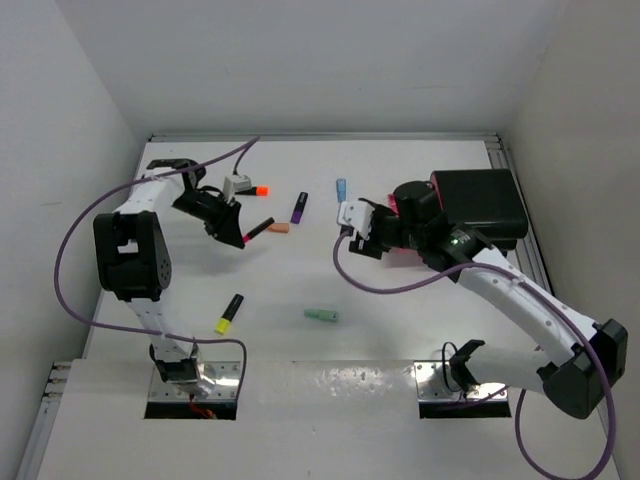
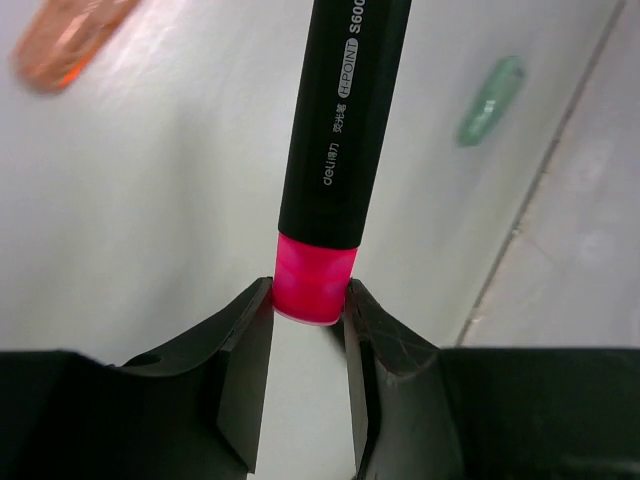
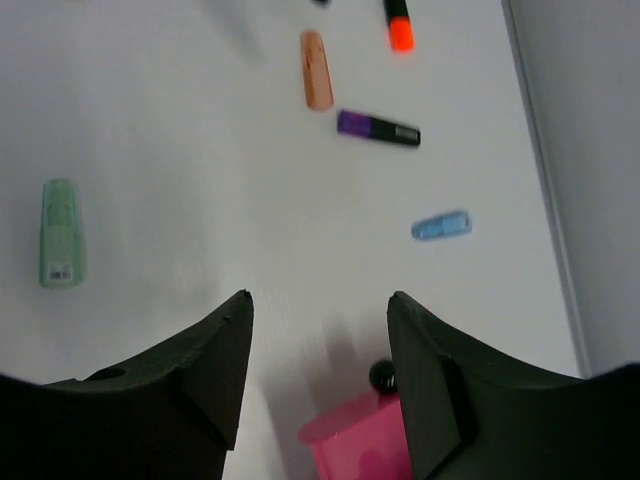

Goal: Sort the stationery into containers
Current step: Pick up the pen from the center of the board, then place the pen in the drawer.

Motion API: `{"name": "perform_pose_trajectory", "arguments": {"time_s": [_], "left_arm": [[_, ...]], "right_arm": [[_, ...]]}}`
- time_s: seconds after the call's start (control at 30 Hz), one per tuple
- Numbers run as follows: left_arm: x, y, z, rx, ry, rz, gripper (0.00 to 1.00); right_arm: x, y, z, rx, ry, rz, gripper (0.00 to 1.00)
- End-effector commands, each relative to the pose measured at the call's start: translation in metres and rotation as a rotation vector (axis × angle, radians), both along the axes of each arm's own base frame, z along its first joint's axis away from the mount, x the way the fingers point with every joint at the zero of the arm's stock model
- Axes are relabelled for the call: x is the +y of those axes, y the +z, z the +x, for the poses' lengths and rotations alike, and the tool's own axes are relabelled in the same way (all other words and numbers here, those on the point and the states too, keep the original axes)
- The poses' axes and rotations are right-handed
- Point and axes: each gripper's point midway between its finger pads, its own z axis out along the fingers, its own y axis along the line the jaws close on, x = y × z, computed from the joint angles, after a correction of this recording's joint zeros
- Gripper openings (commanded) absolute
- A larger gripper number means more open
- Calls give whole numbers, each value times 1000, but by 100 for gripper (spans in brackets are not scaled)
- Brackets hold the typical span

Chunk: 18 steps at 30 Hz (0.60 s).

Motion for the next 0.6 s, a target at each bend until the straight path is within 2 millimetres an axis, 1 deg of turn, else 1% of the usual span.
{"name": "perform_pose_trajectory", "arguments": {"time_s": [0.0,0.03,0.07,0.1,0.13,0.17,0.23,0.27,0.33,0.4,0.43,0.5,0.57], "left_arm": [[-41,45,-26,9,-69,-143,0],[-45,44,-26,13,-63,-143,0],[-55,45,-29,11,-81,-138,0],[-58,48,-26,-19,-83,-132,0],[-62,48,-28,-10,-83,-127,0],[-69,49,-32,-3,-97,-127,0],[-79,51,-37,8,-104,-123,0],[-82,50,-40,12,-105,-120,0],[-92,48,-41,8,-109,-106,0],[-99,49,-43,4,-118,-106,0],[-104,50,-46,15,-126,-104,0],[-110,51,-46,10,-129,-98,0],[-116,50,-47,16,-129,-86,0]], "right_arm": [[43,23,12,-253,145,23,56],[49,17,13,-275,164,4,54],[62,15,12,-322,213,-16,54],[70,14,9,-337,240,-22,53],[76,13,9,-350,262,-25,53],[89,10,4,-370,309,-34,52],[102,4,-2,-400,372,-54,51],[109,-4,-5,-396,401,-66,51],[116,-11,-8,-403,446,-90,50],[120,-24,-11,-372,478,-123,50],[122,-27,-11,-373,490,-138,50],[122,-37,-9,-356,496,-167,50],[123,-37,-7,-364,497,-180,50]]}}
